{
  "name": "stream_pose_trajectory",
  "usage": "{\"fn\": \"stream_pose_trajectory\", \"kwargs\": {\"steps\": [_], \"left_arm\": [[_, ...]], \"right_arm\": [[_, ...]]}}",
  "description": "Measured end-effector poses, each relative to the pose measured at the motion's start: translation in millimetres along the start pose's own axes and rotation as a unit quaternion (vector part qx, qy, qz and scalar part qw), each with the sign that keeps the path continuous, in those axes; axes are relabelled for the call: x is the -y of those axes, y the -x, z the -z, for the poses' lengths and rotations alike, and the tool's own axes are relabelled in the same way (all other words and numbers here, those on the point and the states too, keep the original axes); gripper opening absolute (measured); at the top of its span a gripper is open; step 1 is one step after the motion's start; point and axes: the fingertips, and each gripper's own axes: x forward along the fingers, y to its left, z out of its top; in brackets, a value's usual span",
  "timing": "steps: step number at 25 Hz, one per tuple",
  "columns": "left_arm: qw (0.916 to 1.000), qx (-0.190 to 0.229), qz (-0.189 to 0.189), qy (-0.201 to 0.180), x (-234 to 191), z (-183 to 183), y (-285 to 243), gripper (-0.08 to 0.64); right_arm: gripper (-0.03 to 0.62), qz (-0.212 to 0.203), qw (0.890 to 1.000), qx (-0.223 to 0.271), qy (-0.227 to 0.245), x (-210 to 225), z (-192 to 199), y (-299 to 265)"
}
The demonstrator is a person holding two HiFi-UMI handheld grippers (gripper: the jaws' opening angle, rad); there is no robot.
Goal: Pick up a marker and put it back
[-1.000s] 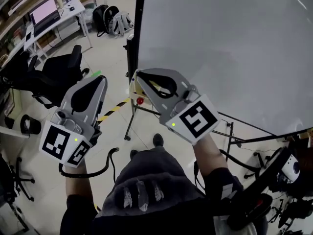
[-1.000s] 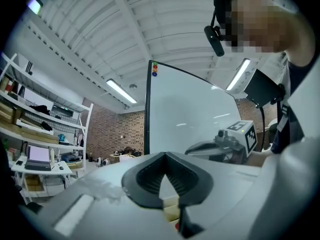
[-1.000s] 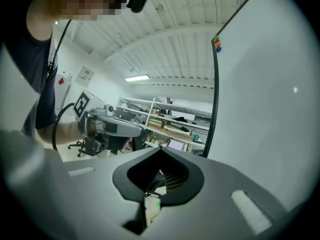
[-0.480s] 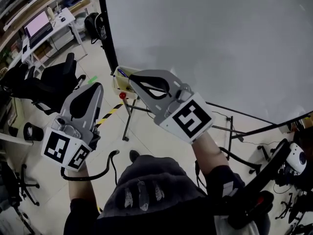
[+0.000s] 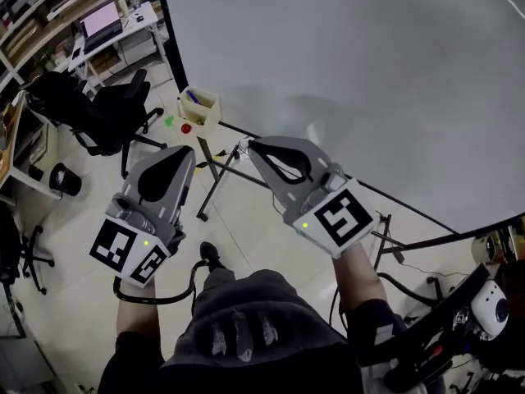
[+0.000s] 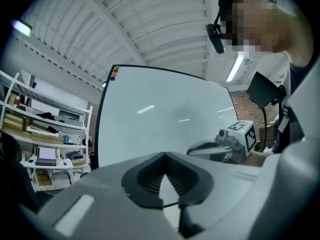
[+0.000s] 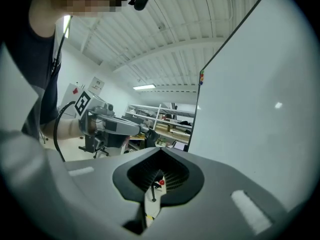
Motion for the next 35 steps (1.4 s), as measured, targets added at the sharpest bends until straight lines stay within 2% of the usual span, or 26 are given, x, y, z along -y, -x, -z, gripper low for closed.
{"fn": "stream_pose_trajectory", "kwargs": {"steps": [10, 15, 20, 25, 28, 35], "left_arm": [[0.9985, 0.010, -0.053, -0.006, 38, -29, 63, 0.006], [0.9968, 0.016, -0.078, 0.003, 44, -31, 116, 0.006], [0.9933, 0.022, -0.112, 0.020, 53, -17, 188, 0.006], [0.9923, 0.045, -0.107, 0.042, 77, -17, 242, 0.006], [0.9934, 0.051, -0.087, 0.056, 100, -15, 261, 0.006], [0.9958, 0.053, -0.057, 0.047, 150, -27, 271, 0.006]], "right_arm": [[0.002, -0.046, 0.999, 0.010, -0.014, -51, -31, 18], [0.002, -0.071, 0.997, 0.015, -0.011, -102, -51, 9], [0.002, -0.084, 0.996, -0.005, -0.004, -174, -52, 6], [0.002, -0.108, 0.994, -0.004, 0.007, -242, -65, 19], [0.000, -0.121, 0.992, -0.012, 0.017, -274, -69, 34], [0.002, -0.084, 0.996, -0.009, 0.016, -288, -87, 85]]}}
